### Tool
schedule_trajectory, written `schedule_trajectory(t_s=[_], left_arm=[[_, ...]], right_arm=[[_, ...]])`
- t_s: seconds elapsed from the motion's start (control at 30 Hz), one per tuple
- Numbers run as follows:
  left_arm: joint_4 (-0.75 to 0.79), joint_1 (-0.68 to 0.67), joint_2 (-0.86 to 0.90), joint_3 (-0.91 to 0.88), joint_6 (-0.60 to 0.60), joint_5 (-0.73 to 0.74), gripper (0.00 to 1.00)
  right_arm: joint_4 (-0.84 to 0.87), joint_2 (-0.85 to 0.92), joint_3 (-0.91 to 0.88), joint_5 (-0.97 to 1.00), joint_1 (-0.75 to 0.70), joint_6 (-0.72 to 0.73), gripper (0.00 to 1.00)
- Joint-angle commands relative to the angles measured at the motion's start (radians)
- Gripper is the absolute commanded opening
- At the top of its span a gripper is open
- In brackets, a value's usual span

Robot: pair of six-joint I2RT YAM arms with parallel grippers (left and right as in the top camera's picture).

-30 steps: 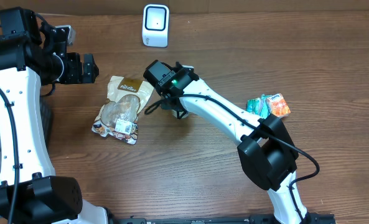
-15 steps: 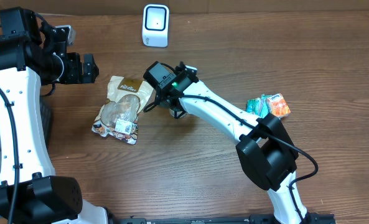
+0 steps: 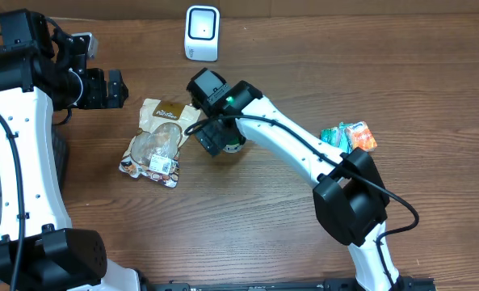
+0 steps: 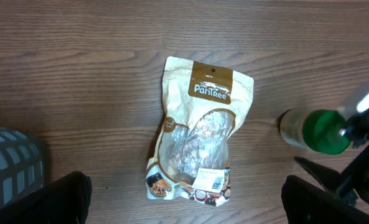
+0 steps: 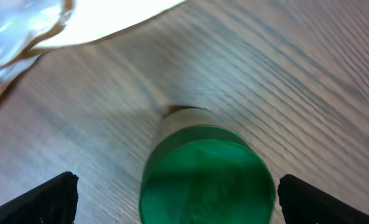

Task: Scan the item barcode
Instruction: 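Close the right gripper on the jar's green lid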

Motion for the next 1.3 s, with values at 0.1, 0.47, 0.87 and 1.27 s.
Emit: schedule_trajectory(t_s=[0.1, 0.47, 0.87, 1.27], left_arm=[[0.002, -0.006, -0.011, 0.016, 0.022, 0.008, 1.00], [0.002, -0.006, -0.011, 0.016, 0.022, 0.008, 1.00], [0.002, -0.006, -0.011, 0.016, 0.022, 0.008, 1.00], [0.001, -0.006, -0.011, 0.016, 0.022, 0.008, 1.00]], right_arm=[[0.005, -0.007, 0.008, -0.117, -0.045, -0.197, 1.00], [0.051, -0.004, -0.039, -0.136, -0.052, -0.240, 0.94], [0.100, -0.003, -0.097, -0.132, -0.053, -0.236, 0.87], [0.073, -0.005, -0.041, -0.040, -0.059, 0.076, 0.62]])
